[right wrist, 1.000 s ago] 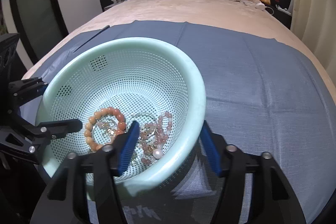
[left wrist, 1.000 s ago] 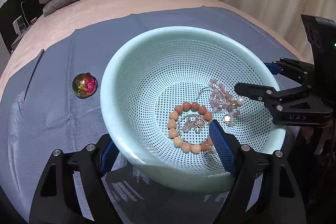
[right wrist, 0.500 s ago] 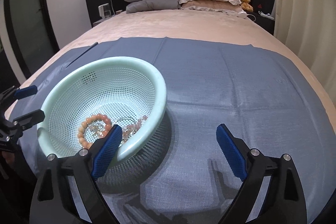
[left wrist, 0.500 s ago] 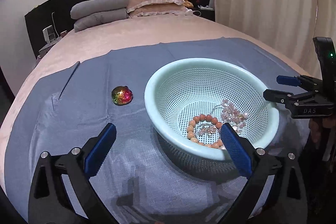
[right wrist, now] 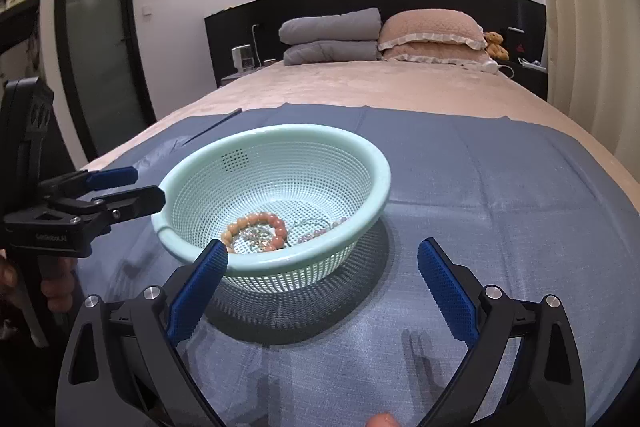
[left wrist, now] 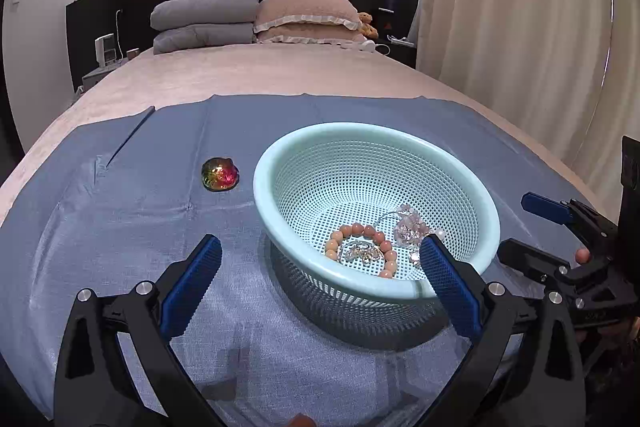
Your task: Organize jewelry
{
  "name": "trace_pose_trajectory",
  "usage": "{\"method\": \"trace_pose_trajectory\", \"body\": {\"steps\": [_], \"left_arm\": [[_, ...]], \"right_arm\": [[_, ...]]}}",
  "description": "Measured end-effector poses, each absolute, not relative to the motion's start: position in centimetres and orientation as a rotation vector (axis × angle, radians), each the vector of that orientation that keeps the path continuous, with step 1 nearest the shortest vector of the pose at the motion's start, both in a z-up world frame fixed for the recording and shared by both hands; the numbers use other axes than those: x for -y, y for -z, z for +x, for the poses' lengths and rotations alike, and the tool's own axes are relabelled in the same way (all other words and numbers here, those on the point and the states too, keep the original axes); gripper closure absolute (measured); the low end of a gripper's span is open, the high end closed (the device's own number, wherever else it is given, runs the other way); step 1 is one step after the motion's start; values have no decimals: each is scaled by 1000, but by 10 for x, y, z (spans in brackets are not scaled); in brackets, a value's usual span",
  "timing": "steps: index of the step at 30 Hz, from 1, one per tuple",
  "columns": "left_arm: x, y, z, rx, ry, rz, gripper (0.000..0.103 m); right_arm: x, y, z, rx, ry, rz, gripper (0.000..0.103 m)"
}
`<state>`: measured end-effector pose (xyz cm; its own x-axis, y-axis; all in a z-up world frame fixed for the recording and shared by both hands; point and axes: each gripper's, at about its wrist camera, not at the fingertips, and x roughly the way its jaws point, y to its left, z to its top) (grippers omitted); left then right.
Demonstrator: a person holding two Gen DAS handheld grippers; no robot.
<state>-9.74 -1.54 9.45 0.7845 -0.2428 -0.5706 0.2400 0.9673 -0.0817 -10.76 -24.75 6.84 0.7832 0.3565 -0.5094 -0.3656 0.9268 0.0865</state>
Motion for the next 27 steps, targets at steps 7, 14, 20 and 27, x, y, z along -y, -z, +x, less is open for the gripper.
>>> {"method": "trace_pose_trajectory", "body": {"steps": [7, 14, 20, 27], "left_arm": [[31, -83, -91, -624, 219, 86, 6], [23, -72, -89, -636, 259, 55, 6], [18, -68, -85, -653, 271, 11, 6], [17, -67, -83, -664, 260, -3, 6]], "right_arm": [[251, -62, -100, -532, -405, 15, 8], [253, -54, -96, -513, -420, 17, 8], [256, -49, -94, -502, -442, 42, 8], [257, -50, -91, -515, -442, 52, 8]]}}
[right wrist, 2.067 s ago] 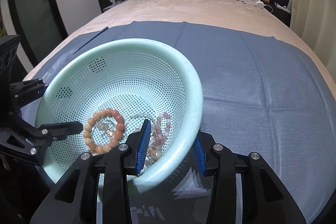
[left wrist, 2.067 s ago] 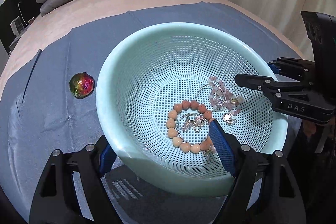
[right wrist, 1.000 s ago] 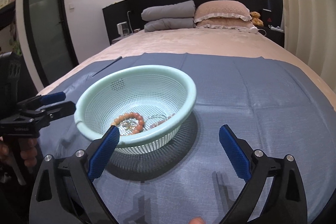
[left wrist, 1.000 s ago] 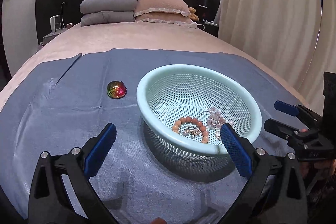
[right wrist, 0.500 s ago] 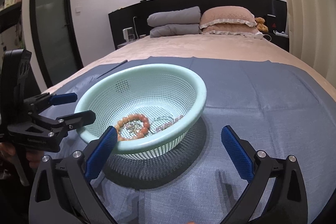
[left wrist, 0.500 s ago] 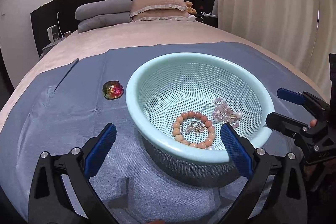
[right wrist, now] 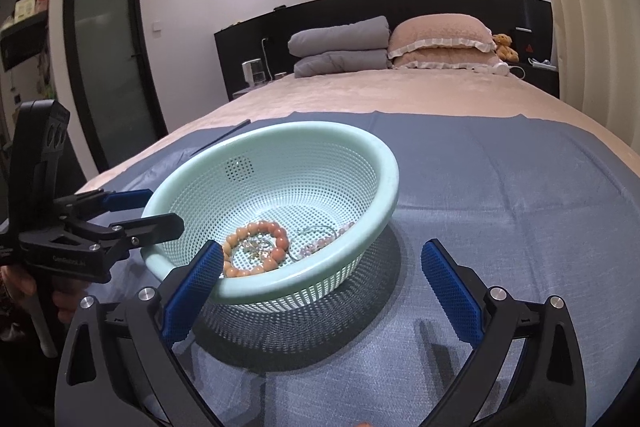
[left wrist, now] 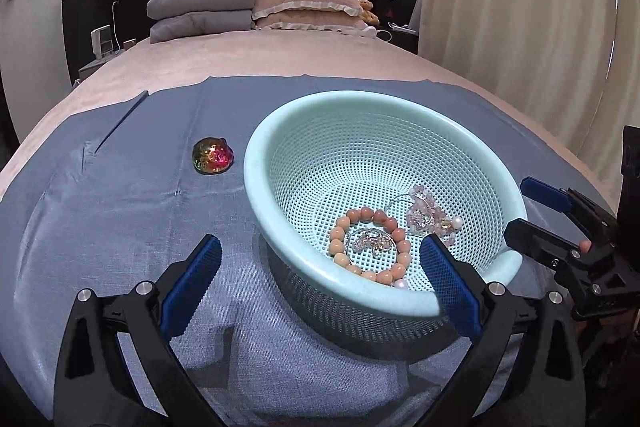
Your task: Organize jewelry
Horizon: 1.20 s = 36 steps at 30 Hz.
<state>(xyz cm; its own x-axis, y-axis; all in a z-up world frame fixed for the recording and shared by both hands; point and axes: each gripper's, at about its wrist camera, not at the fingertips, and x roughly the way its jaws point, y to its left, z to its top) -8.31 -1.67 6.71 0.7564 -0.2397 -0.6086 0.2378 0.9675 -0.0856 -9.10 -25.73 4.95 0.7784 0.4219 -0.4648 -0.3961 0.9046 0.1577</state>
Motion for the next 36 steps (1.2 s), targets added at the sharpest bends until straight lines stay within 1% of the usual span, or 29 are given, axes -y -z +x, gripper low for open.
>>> {"method": "trace_pose_trajectory", "body": {"steps": [36], "left_arm": [[22, -64, -84, -706, 290, -1, 6]], "right_arm": [[254, -49, -92, -518, -405, 14, 8]]}}
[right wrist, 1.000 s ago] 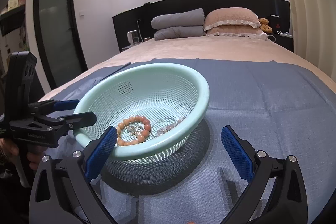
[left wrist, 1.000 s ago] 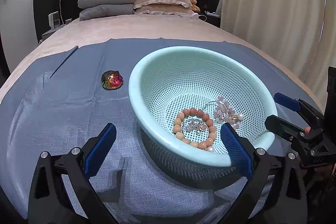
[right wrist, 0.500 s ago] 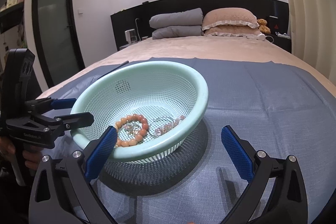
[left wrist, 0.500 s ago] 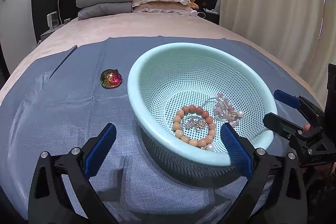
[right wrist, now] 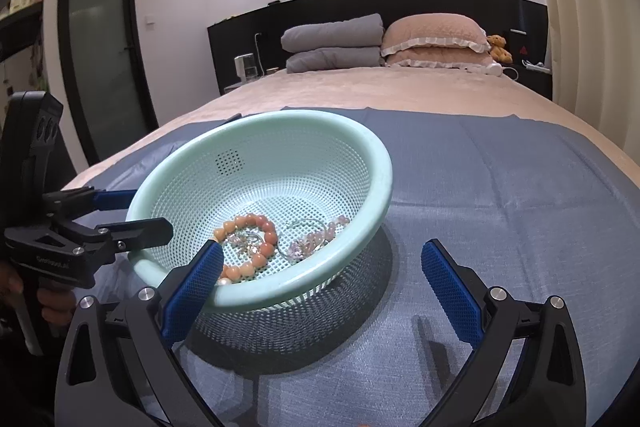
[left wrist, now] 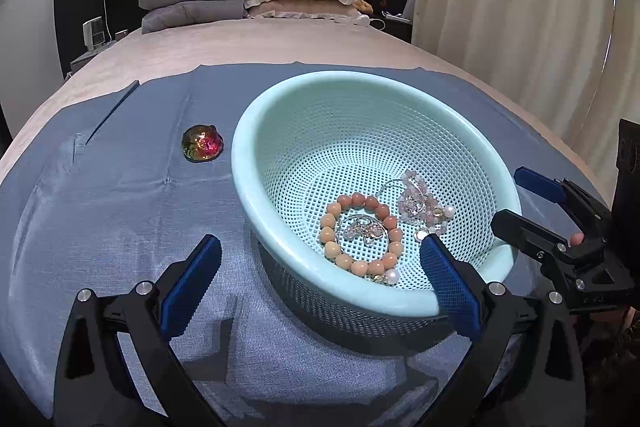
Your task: Organize jewelry
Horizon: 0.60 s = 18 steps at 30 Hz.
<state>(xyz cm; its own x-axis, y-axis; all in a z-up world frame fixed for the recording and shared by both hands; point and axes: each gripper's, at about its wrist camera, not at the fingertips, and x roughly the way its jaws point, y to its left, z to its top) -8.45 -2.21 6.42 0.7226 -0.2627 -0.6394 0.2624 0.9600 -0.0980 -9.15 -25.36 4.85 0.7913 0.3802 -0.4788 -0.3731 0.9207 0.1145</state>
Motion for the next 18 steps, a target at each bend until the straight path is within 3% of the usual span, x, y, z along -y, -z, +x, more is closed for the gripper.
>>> {"method": "trace_pose_trajectory", "body": {"steps": [18], "left_arm": [[23, -65, -87, -697, 286, 16, 6]], "right_arm": [[254, -47, -89, -524, -410, 26, 8]]}}
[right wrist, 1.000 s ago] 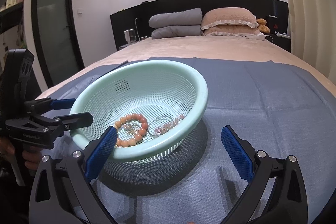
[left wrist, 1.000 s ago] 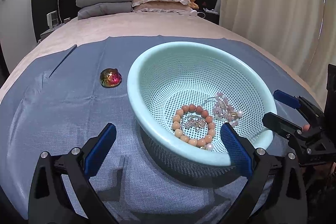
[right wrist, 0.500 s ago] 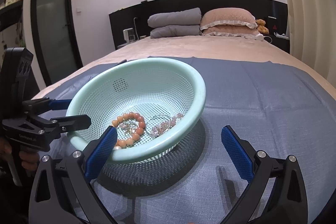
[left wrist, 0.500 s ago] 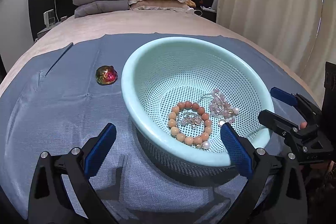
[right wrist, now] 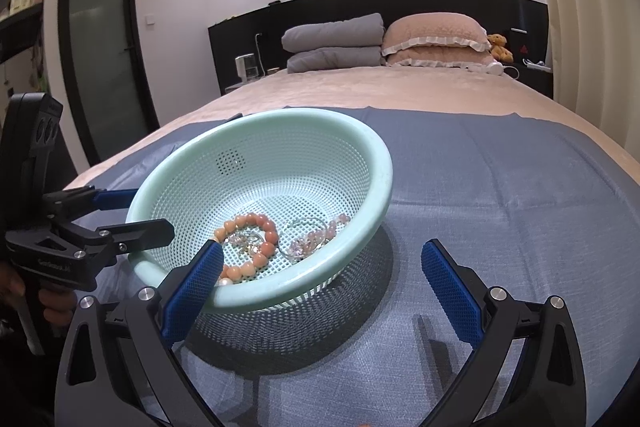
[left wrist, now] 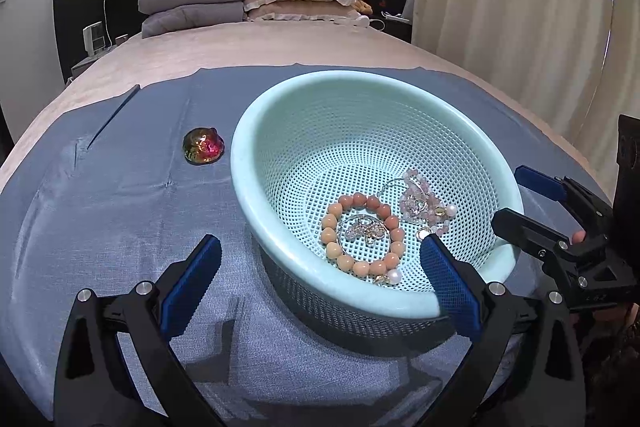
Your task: Organize jewelry
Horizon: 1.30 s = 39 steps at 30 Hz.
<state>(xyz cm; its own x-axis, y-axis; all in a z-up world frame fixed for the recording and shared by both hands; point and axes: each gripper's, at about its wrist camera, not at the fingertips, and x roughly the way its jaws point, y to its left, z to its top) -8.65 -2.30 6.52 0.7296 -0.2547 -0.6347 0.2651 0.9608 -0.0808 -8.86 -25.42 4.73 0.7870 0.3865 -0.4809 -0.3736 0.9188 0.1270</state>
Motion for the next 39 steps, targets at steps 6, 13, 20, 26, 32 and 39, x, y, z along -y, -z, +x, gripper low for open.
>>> {"method": "trace_pose_trajectory", "body": {"steps": [6, 13, 20, 26, 32, 39], "left_arm": [[25, -65, -88, -691, 282, 30, 6], [26, -64, -88, -695, 282, 25, 6], [25, -63, -86, -698, 285, 28, 6], [27, -62, -87, -700, 284, 28, 6], [28, -61, -86, -703, 284, 31, 6], [28, -61, -85, -706, 285, 28, 6]], "right_arm": [[253, -46, -90, -524, -405, 19, 8], [254, -45, -91, -525, -404, 21, 8], [254, -45, -91, -529, -406, 20, 8], [254, -45, -90, -530, -406, 19, 8], [253, -45, -90, -535, -404, 16, 8], [253, -44, -90, -537, -406, 19, 8]]}}
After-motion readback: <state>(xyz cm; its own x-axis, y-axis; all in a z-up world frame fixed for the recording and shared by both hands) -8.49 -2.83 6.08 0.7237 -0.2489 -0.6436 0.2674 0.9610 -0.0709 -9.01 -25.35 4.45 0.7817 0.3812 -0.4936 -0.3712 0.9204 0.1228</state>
